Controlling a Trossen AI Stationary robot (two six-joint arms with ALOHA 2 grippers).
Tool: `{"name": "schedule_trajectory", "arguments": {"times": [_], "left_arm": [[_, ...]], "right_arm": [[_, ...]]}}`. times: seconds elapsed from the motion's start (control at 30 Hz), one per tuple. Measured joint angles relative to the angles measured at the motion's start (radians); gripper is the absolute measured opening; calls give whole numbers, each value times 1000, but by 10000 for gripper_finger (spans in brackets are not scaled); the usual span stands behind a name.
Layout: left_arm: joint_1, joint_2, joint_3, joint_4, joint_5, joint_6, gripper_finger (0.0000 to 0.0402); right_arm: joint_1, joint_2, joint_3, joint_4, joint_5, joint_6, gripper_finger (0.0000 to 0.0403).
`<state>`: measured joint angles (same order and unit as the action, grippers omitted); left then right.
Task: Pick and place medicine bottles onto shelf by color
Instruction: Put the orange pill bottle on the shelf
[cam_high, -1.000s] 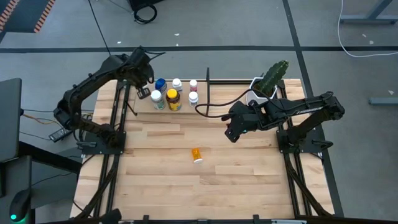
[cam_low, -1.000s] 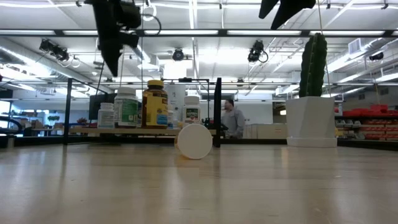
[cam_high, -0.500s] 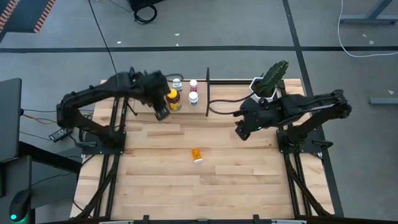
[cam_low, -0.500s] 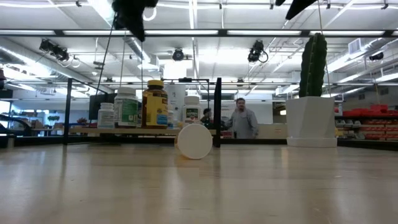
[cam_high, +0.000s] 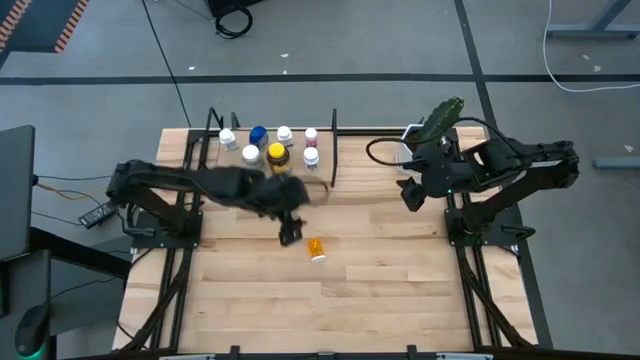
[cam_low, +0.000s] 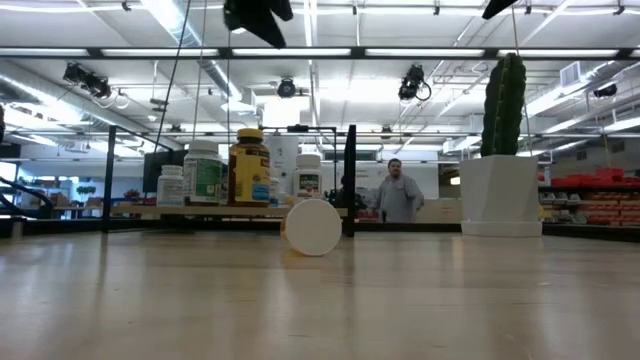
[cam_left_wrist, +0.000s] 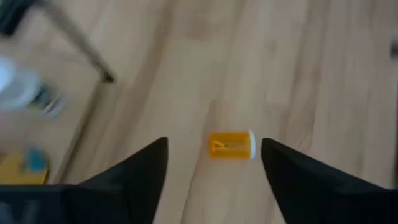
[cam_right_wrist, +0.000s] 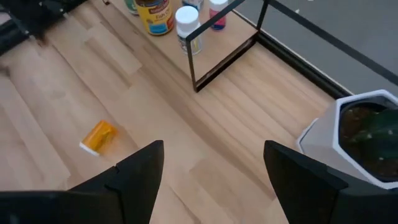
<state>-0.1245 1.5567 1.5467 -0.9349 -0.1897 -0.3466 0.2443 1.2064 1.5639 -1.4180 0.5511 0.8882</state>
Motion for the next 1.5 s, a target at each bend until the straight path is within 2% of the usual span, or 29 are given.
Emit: {"name": "schedule_trajectory", "arguments": {"times": [0.07,0.17,0.37,0.5,0.7,1.0,1.1,1.17,1.33,1.5], "left_arm": [[-29,42,0,4,-7,70,284],[-50,114,0,17,-18,55,304],[-95,259,0,94,-50,-45,313],[-124,325,0,126,-51,-203,314],[-154,369,0,158,-54,-271,318],[-145,371,0,150,-99,-139,359],[-135,379,0,135,-100,-145,380],[-124,384,0,91,-95,-253,394],[-98,412,-2,39,-91,-710,391],[-105,432,0,129,-47,-1012,388]], "right_arm": [[0,-1,0,1,-4,13,282],[0,0,0,0,-37,69,282],[19,3,0,-21,-77,136,282],[20,3,0,-78,-106,216,282],[40,4,0,-119,-171,287,282],[129,4,0,-121,-183,404,282],[154,4,0,-121,-185,457,282],[165,4,0,-121,-187,496,282],[184,16,0,-120,-187,560,282],[180,29,0,-120,-186,486,282]]}}
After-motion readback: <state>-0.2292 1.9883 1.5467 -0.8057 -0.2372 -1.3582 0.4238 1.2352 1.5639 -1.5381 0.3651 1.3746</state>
